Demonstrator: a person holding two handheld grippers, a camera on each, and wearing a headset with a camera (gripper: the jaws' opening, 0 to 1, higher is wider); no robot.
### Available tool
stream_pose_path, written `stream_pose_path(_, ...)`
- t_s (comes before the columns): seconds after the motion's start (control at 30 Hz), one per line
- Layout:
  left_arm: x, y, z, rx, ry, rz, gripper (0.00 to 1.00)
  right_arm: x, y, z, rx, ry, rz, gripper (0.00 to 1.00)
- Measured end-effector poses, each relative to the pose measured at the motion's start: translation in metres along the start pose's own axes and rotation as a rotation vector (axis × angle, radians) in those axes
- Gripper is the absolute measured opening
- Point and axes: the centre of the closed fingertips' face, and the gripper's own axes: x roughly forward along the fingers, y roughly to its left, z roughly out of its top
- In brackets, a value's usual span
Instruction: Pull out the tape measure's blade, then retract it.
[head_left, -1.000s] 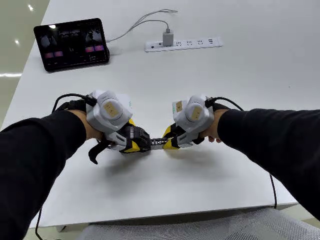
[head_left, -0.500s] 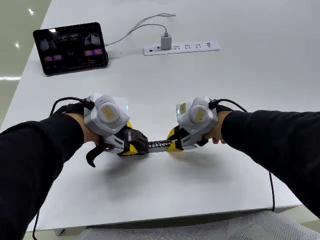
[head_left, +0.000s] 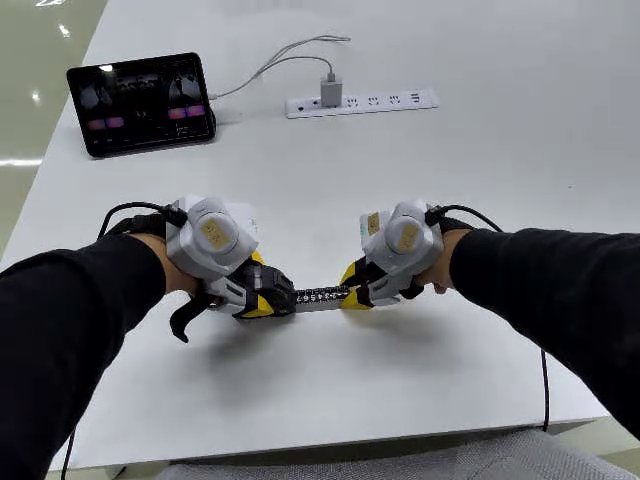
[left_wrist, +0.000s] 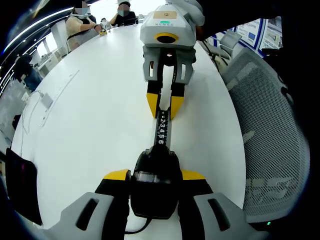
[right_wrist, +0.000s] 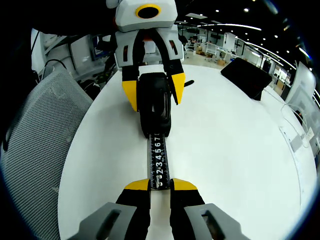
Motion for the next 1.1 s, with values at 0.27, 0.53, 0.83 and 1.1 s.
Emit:
stream_pose_path(0.27, 0.000, 0.001, -0.001, 0.001, 0.002, 0.005, 0.31, -0.004, -0.001, -0.005, -0.001, 0.008, -0.001, 0.11)
stream_pose_path(0.53, 0.000, 0.000, 0.000, -0.003, 0.006, 0.004, 0.31, -0.011, -0.002, -0.012, 0.005, 0.015, -0.005, 0.11)
stream_pose_path(0.83, 0.000, 0.000, 0.000, -0.003, 0.007, 0.005, 0.31, -0.017, -0.002, -0.020, 0.011, 0.023, -0.007, 0.11)
stream_pose_path(1.1, 0.000, 0.000, 0.000, -0.004, 0.007, 0.007, 0.31, -0.020, -0.003, -0.025, 0.014, 0.028, -0.009, 0.11)
